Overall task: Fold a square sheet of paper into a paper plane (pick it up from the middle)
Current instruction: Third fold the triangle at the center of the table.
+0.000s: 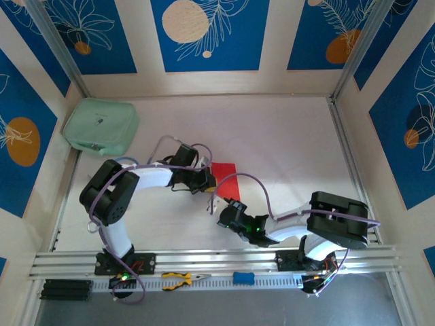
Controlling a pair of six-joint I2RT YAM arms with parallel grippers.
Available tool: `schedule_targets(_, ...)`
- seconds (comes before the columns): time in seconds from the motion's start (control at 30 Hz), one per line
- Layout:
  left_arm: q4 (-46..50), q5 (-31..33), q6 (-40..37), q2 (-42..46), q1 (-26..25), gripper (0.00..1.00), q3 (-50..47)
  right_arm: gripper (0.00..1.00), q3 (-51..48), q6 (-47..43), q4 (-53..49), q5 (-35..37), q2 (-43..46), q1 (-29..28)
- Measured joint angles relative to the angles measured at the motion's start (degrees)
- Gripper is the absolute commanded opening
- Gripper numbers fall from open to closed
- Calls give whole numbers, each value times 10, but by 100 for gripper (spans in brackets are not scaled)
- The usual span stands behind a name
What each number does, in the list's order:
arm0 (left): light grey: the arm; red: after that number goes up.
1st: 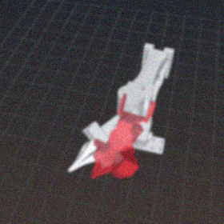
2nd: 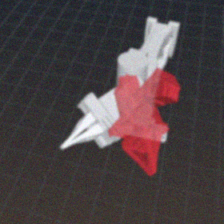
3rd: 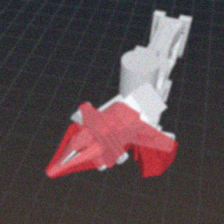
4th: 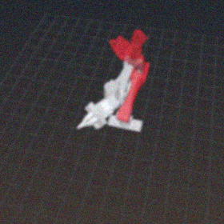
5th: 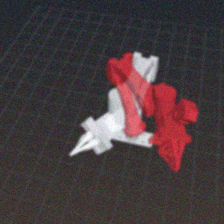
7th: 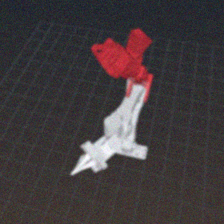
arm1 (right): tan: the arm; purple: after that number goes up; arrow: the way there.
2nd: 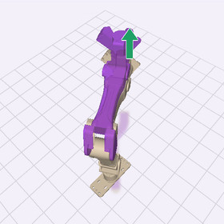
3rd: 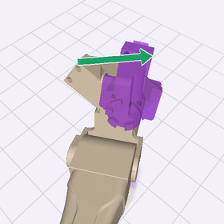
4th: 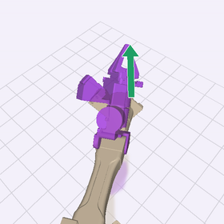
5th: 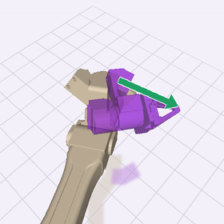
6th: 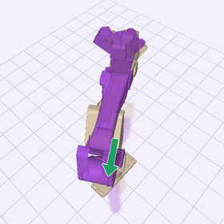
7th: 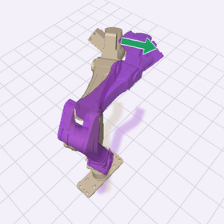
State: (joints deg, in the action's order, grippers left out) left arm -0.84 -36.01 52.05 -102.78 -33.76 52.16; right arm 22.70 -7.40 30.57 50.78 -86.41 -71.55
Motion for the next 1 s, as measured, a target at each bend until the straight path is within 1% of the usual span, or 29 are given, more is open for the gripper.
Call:
schedule_targets(0.2,0,0,0,0,0,1,0,5,0,6,-3,0,0,1)
schedule_targets(0.3,5,0,0,0,0,7,0,1,0,14,-7,-6,1,4)
schedule_targets(0.33,9,1,-2,0,0,13,0,1,0,18,-12,-13,3,7)
schedule_targets(0.37,17,3,-6,2,0,20,0,1,0,24,-18,-22,8,10)
schedule_targets(0.43,35,12,-14,10,2,32,0,1,0,41,-38,-52,25,21)
schedule_targets(0.53,70,33,-31,42,12,42,1,1,1,83,-66,-117,59,50)
schedule_targets(0.6,91,45,-42,70,27,46,3,1,1,120,-84,-178,85,82)
schedule_targets(0.7,109,50,-49,97,49,47,14,1,5,182,-115,-273,119,142)
schedule_targets(0.8,124,49,-61,100,63,44,42,1,11,231,-135,-360,138,194)
schedule_targets(0.93,135,38,-80,86,65,37,89,0,21,276,-144,-435,139,226)
schedule_targets(1.0,136,28,-92,71,65,35,116,0,30,294,-150,-462,131,234)
